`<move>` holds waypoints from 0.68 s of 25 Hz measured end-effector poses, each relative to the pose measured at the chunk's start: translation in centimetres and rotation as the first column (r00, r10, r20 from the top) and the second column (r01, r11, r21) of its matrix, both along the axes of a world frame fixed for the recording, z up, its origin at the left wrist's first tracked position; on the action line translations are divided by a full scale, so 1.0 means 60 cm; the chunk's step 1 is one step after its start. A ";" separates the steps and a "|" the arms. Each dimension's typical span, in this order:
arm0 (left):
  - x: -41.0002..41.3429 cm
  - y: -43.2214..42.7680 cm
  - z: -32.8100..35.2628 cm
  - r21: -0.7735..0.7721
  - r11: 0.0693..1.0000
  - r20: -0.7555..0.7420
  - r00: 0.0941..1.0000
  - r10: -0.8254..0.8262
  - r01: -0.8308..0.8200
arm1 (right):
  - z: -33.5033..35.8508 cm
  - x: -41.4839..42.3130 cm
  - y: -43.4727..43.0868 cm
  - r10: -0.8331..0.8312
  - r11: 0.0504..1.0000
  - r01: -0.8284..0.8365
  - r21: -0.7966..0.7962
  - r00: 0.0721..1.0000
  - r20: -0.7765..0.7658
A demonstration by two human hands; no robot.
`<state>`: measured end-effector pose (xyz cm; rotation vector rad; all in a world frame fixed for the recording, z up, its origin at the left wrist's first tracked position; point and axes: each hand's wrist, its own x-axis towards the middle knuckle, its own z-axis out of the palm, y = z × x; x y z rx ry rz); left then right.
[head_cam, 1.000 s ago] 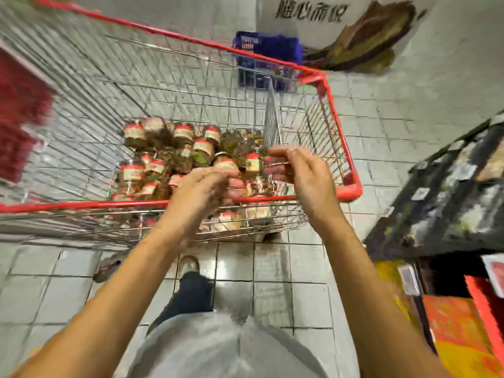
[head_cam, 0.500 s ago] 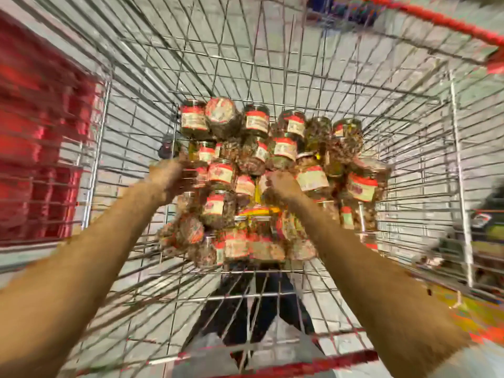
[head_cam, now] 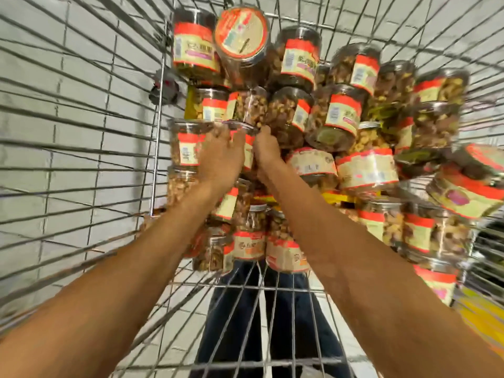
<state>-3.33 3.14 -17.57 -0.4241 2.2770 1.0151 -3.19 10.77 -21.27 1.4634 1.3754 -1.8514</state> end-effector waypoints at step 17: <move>0.129 -0.003 -0.010 -0.567 0.733 0.246 0.927 -0.283 0.375 | 0.093 0.142 0.158 -0.239 0.936 0.224 -0.271 0.971 -0.023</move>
